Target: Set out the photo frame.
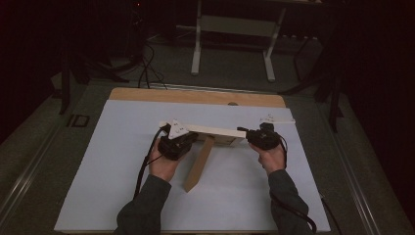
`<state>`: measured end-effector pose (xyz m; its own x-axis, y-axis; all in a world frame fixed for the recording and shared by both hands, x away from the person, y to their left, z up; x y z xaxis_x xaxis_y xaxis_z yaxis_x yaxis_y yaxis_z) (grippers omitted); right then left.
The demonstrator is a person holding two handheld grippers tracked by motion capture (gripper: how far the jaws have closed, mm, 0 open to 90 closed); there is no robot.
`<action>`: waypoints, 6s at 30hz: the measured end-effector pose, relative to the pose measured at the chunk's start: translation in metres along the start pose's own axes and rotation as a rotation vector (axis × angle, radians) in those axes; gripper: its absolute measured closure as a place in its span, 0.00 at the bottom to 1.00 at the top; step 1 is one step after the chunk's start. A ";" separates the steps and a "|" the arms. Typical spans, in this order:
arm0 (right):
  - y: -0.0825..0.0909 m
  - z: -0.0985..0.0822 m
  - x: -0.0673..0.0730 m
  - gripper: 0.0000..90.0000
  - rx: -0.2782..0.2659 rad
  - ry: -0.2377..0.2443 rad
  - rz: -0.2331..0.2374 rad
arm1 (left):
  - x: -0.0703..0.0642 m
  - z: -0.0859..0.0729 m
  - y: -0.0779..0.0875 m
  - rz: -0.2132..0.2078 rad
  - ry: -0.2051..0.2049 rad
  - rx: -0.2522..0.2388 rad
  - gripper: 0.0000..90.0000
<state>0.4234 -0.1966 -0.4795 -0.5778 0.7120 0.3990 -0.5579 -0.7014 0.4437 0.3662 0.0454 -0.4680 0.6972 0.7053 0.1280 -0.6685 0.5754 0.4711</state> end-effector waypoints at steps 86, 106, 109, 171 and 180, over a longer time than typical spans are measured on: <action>0.000 -0.026 0.073 1.00 0.123 0.217 0.191 | 0.014 0.012 -0.015 -0.109 -0.017 0.027 1.00; -0.011 -0.028 0.091 1.00 0.139 0.241 0.219 | 0.005 0.007 -0.026 -0.238 -0.011 0.023 1.00; -0.013 -0.027 0.092 1.00 0.140 0.246 0.211 | 0.005 0.005 -0.028 -0.265 0.007 0.014 1.00; -0.013 -0.032 0.058 0.65 0.183 0.237 0.017 | -0.012 -0.017 0.019 -0.400 0.052 -0.050 0.37; -0.014 -0.034 0.056 0.64 0.186 0.228 0.019 | -0.019 0.001 0.015 -0.302 0.073 -0.115 0.35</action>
<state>0.3785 -0.1476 -0.4902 -0.7176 0.6584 0.2271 -0.4397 -0.6811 0.5855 0.3427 0.0404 -0.4626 0.8507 0.5212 -0.0679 -0.4620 0.8031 0.3764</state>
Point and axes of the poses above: each handheld gripper's, and its own axes: y roughly backward along the jaws, z roughly out of its top, x roughly to its left, the point moved 5 cm from there along -y, roughly forward along the jaws, and after that the axes turned 10 degrees about -y, right-handed, at the moved point
